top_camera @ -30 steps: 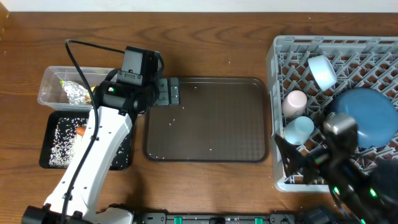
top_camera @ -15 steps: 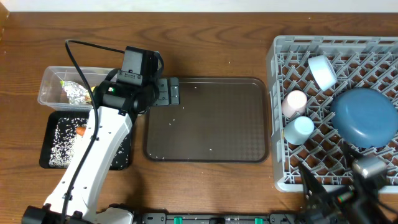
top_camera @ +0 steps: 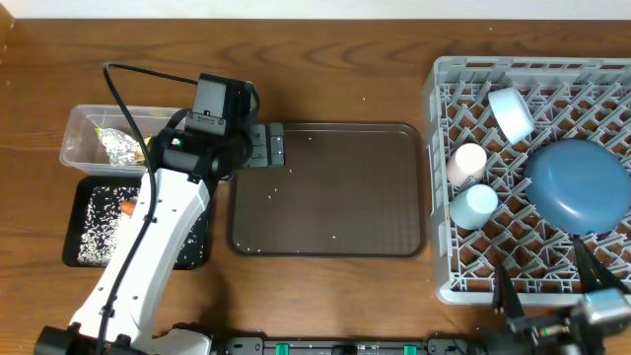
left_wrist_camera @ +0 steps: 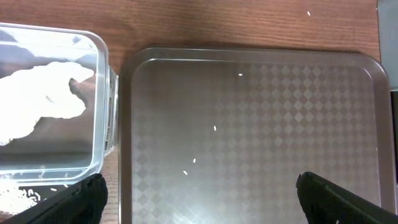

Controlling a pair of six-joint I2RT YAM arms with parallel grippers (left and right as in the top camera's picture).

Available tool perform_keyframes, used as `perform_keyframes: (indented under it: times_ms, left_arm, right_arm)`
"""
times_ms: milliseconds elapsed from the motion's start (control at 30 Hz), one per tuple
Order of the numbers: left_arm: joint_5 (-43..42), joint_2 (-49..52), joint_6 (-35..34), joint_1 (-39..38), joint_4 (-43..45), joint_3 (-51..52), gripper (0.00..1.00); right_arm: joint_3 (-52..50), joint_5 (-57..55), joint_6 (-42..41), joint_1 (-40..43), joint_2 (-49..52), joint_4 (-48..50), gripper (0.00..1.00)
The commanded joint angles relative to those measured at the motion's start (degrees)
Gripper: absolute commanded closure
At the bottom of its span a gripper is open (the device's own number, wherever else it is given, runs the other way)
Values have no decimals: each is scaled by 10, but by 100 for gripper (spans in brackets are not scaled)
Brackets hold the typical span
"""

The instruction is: Sort waste into correct bins and load items into the dishwasher rack

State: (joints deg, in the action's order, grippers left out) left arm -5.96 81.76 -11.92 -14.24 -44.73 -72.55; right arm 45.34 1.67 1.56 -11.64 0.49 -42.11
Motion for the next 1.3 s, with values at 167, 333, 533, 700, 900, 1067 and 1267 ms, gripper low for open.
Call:
perform_keyframes:
  times_ms: [167, 333, 533, 700, 900, 1067, 1267]
  left_arm:
    - [7, -2, 5, 2, 0, -13, 0]
    - [7, -2, 5, 2, 0, -13, 0]
    - [7, -2, 5, 2, 0, -13, 0]
    - [7, -2, 5, 2, 0, -13, 0]
    - [7, -2, 5, 2, 0, -13, 0]
    - [7, -2, 5, 2, 0, -13, 0]
    - [7, -2, 5, 2, 0, -13, 0]
  right_arm:
    - [-151, 4, 6, 31, -1, 146, 1]
    - [-236, 5, -12, 47, -2, 257, 1]
    - [-307, 5, -18, 49, -2, 368, 1]
    - [-349, -4, -17, 51, -2, 422, 1]
    - [-401, -3, -33, 58, -2, 441, 1]
    - [-430, -5, -32, 58, -2, 441, 1]
    - [-451, -21, -32, 58, -2, 436, 1]
